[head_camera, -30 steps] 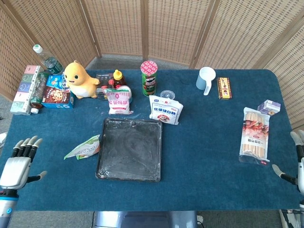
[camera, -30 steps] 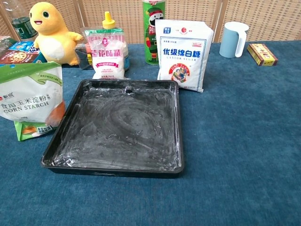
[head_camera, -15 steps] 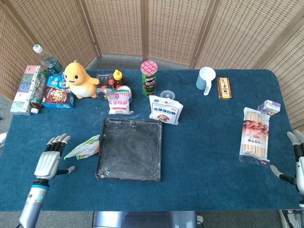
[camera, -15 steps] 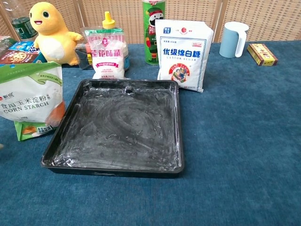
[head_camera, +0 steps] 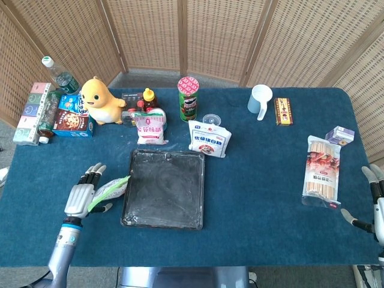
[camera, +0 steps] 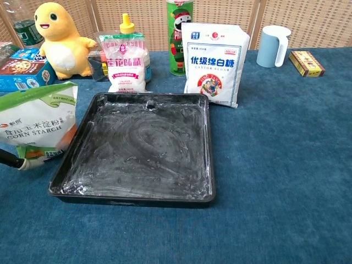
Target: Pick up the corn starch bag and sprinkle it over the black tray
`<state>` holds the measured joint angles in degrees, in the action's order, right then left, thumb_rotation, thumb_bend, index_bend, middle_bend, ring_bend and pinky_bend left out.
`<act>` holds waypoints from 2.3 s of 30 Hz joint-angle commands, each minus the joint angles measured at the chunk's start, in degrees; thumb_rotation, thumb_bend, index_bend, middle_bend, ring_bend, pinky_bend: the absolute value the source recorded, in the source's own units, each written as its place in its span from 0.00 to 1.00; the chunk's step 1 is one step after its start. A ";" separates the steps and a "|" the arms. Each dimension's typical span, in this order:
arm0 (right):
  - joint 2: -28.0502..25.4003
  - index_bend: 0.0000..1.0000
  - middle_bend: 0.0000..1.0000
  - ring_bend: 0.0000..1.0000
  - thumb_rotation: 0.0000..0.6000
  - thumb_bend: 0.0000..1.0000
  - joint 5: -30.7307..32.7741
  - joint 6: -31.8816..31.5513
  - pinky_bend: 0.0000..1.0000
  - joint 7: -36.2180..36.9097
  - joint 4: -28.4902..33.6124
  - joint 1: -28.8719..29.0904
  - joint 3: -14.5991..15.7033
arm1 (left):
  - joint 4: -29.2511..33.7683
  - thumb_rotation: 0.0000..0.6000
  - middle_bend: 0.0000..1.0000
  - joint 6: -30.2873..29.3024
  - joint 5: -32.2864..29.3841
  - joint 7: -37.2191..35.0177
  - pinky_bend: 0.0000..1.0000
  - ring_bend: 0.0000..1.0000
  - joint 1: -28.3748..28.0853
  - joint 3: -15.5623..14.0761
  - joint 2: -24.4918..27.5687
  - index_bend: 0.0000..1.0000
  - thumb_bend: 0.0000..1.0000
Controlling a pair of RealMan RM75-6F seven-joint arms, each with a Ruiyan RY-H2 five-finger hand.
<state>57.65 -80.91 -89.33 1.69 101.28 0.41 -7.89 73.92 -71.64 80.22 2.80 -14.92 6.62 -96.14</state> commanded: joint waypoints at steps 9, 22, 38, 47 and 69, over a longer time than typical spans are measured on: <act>-0.08 0.00 0.00 0.00 1.00 0.05 -0.21 0.44 0.00 0.67 -0.31 0.16 0.15 | -5.79 1.00 0.55 -3.70 -1.35 1.65 0.60 0.58 -1.02 2.66 -5.58 0.64 0.32; 0.24 0.00 0.00 0.00 1.00 0.05 -0.37 0.76 0.00 0.02 -0.44 0.36 0.40 | -9.73 1.00 0.59 -4.23 2.38 -2.50 0.65 0.62 -3.43 2.02 -3.37 0.68 0.42; 0.28 0.00 0.00 0.00 1.00 0.05 -0.37 0.97 0.00 -0.20 -0.31 0.44 0.56 | -0.63 1.00 0.63 -8.96 17.33 -3.40 0.66 0.66 -7.40 -2.85 12.30 0.73 0.41; -0.20 0.00 0.00 0.00 1.00 0.05 -0.21 0.75 0.00 0.87 -0.21 0.26 0.40 | 5.80 1.00 0.64 -6.35 21.08 9.93 0.67 0.67 -11.47 -1.83 17.09 0.74 0.42; -0.76 0.00 0.00 0.00 1.00 0.05 -0.03 0.92 0.00 2.07 -0.17 0.23 0.32 | 15.70 1.00 0.67 4.97 29.02 42.93 0.70 0.68 -20.51 -0.06 22.68 0.79 0.41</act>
<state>56.89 -80.93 -88.42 3.76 101.11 0.64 -7.57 89.13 -67.54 108.17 43.47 -34.68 6.47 -73.93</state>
